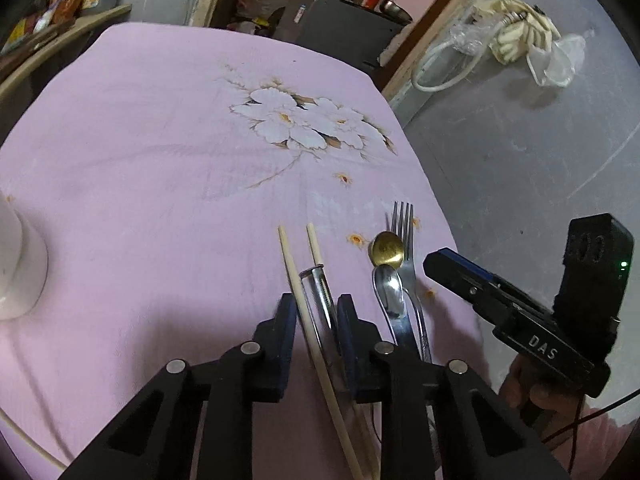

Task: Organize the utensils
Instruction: 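Close the left tool on a chopstick while the right tool grasps the steel fork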

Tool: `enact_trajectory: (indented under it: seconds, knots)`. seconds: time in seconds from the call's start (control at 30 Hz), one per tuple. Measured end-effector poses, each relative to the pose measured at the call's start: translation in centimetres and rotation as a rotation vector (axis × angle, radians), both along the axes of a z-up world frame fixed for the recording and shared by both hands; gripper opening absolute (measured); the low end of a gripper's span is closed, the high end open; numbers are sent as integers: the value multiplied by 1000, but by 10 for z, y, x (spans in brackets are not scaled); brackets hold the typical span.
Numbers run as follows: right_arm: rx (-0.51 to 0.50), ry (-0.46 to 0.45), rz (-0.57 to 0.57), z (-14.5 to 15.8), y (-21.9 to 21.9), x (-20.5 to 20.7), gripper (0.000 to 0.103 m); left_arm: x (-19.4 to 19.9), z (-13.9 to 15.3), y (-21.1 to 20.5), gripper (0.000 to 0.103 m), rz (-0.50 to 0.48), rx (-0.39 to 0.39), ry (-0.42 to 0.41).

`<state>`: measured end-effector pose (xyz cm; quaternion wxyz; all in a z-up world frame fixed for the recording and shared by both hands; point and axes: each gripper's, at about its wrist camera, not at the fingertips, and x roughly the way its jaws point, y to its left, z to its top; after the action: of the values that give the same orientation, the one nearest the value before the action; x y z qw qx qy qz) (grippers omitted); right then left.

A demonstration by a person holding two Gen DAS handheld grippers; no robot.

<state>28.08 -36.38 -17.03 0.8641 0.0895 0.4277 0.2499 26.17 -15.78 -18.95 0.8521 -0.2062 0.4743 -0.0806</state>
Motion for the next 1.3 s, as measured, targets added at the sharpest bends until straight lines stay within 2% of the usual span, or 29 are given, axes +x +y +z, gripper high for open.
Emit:
enact_trajectory:
  seconds: [0.03, 0.13, 0.37, 0.7, 1.3]
  knots:
    - [1, 3, 4, 0, 1, 4, 37, 0, -1, 2, 14, 10, -19, 5]
    - [-16, 7, 28, -1, 6, 14, 37, 1, -3, 6, 14, 19, -49, 13]
    - [-17, 26, 129, -4, 20, 30, 34, 2, -1, 5, 13, 26, -48, 17]
    - [54, 59, 189, -7, 20, 46, 34, -4, 1, 14, 13, 55, -73, 23]
    - [90, 88, 176, -12, 16, 42, 34, -2, -10, 30, 13, 80, -166, 80]
